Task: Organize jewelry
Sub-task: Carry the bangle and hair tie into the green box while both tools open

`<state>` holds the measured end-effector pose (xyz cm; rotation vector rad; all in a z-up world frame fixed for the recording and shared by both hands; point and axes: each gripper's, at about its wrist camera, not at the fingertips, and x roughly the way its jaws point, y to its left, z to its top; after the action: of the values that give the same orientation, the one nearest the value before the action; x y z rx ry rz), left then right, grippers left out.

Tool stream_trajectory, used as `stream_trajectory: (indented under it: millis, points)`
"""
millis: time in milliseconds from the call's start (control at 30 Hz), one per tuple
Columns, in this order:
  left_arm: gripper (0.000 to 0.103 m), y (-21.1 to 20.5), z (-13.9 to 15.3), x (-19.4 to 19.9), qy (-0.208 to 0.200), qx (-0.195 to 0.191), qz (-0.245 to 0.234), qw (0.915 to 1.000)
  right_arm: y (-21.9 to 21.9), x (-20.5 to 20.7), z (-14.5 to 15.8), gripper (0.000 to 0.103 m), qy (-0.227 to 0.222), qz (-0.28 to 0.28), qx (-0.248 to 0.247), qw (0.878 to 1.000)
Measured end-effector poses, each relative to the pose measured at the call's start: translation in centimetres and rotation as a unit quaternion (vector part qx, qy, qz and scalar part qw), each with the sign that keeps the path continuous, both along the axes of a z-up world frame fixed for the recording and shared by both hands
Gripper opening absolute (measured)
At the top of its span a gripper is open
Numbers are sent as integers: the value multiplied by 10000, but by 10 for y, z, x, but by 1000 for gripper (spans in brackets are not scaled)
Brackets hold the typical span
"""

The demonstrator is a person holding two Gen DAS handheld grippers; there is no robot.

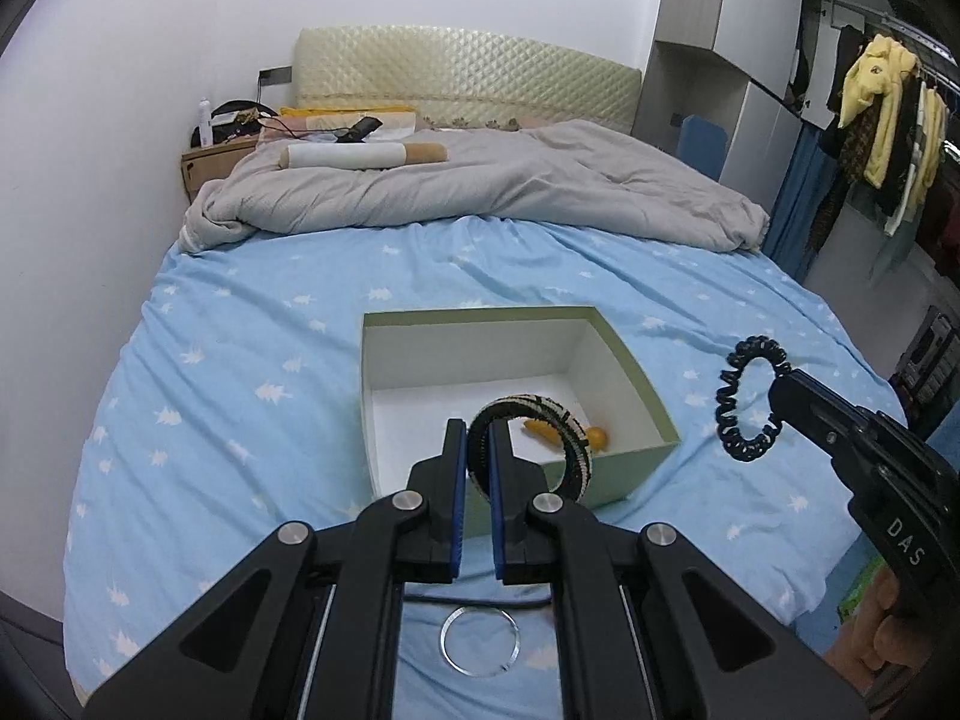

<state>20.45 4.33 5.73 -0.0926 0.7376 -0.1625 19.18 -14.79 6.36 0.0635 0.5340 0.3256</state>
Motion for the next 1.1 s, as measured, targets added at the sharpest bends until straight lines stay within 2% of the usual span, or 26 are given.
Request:
stream_trajectory:
  millis: [267, 533, 733, 933, 1100]
  points:
    - [6, 7, -21, 54, 260, 19, 35, 9997, 14, 65, -30, 7, 601, -10, -140, 9981]
    - [6, 12, -56, 103, 664, 83, 111, 9977, 29, 124, -68, 7, 1082, -178, -291, 9935]
    - [7, 11, -80, 123, 933, 144, 89, 9955, 35, 151, -93, 7, 1450, -137, -423, 9884]
    - [6, 11, -87, 133, 996, 151, 98, 9949, 33, 163, -103, 8, 1549, -154, -537, 9863]
    - [8, 9, -84, 130, 1053, 195, 78, 9942, 26, 164, -102, 9, 1628, -108, -312, 9861]
